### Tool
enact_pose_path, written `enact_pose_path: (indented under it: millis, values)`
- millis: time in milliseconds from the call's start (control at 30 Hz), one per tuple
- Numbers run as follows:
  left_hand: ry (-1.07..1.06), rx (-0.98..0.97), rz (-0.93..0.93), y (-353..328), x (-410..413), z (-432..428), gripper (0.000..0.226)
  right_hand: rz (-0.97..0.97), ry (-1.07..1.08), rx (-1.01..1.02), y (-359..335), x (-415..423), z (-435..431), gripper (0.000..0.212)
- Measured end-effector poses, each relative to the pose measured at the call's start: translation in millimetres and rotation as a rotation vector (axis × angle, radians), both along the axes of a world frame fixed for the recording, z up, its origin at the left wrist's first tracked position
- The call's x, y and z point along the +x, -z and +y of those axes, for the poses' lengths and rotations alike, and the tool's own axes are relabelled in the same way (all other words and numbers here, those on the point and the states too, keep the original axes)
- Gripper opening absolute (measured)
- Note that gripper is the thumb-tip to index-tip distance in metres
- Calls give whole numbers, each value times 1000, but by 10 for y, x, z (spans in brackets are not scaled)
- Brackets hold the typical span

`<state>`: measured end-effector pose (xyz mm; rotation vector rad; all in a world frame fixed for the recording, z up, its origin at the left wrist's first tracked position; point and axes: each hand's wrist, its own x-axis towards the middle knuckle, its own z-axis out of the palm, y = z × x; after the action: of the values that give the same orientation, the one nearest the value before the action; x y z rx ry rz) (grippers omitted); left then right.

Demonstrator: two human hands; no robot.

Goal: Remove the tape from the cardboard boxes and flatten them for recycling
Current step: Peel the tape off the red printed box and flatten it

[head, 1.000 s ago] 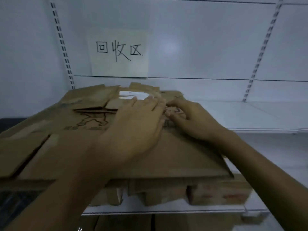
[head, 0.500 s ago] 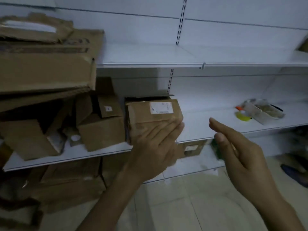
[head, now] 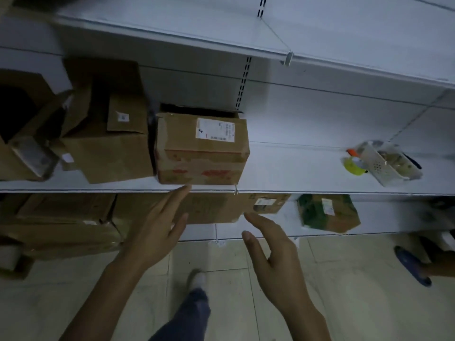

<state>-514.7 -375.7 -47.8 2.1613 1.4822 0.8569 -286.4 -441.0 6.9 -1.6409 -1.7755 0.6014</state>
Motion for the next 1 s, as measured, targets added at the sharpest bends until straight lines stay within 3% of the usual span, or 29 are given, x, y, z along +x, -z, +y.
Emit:
enact_pose_path:
  millis: [167, 367, 500, 633, 733, 867, 1000]
  values:
    - [45, -91, 78, 150, 597, 788, 57, -258, -78, 58, 35, 230, 727, 65]
    - [-71, -51, 120, 178, 1149, 2313, 61, -434, -169, 61, 88, 502, 1641, 63]
    - [-249, -94, 333, 333, 1176, 3236, 57, -412, -146, -77, 242, 715, 2024, 58]
    - [-327, -119, 558, 653, 1219, 3329, 67, -376, -108, -243, 465, 916, 2278, 59]
    - [-342, -73, 542, 696, 1390, 3356, 74, -332, -87, -302, 638, 1012, 2455, 57]
    - [-345, 9, 483, 693, 1834, 3193, 74, -204, -43, -395, 788, 1259, 2760, 70]
    - [-359, 51, 418, 693, 2454, 3014, 70, 1, 17, -551, 772, 1670, 3200, 76]
